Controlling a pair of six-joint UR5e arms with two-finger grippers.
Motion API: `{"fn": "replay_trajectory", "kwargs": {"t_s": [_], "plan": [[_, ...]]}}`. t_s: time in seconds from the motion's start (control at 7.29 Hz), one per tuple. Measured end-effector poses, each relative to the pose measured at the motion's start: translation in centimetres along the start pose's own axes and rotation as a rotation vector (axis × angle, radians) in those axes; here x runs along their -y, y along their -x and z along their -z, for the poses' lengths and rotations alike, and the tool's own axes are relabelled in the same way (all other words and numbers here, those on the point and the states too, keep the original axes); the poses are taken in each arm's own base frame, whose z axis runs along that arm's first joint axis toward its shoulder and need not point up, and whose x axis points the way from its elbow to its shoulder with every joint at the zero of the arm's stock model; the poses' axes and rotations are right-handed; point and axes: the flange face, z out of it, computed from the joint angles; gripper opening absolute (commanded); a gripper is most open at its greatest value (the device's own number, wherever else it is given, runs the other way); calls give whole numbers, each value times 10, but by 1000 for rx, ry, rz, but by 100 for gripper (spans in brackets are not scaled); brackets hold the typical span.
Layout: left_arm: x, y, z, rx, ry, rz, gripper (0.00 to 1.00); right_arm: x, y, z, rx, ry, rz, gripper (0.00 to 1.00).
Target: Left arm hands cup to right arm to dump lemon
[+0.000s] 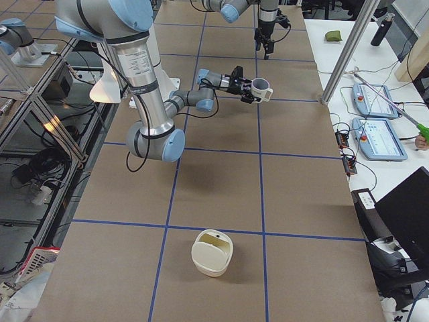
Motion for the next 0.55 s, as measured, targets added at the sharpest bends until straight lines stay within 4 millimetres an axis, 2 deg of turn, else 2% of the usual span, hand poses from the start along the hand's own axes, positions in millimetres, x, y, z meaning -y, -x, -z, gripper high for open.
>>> {"fn": "replay_trajectory", "kwargs": {"t_s": [0.27, 0.55], "plan": [[-19, -12, -1, -4, 14, -47, 97, -27, 35, 8, -26, -44, 45, 46], [-38, -19, -13, -22, 29, -59, 99, -31, 51, 12, -29, -67, 49, 45]]}}
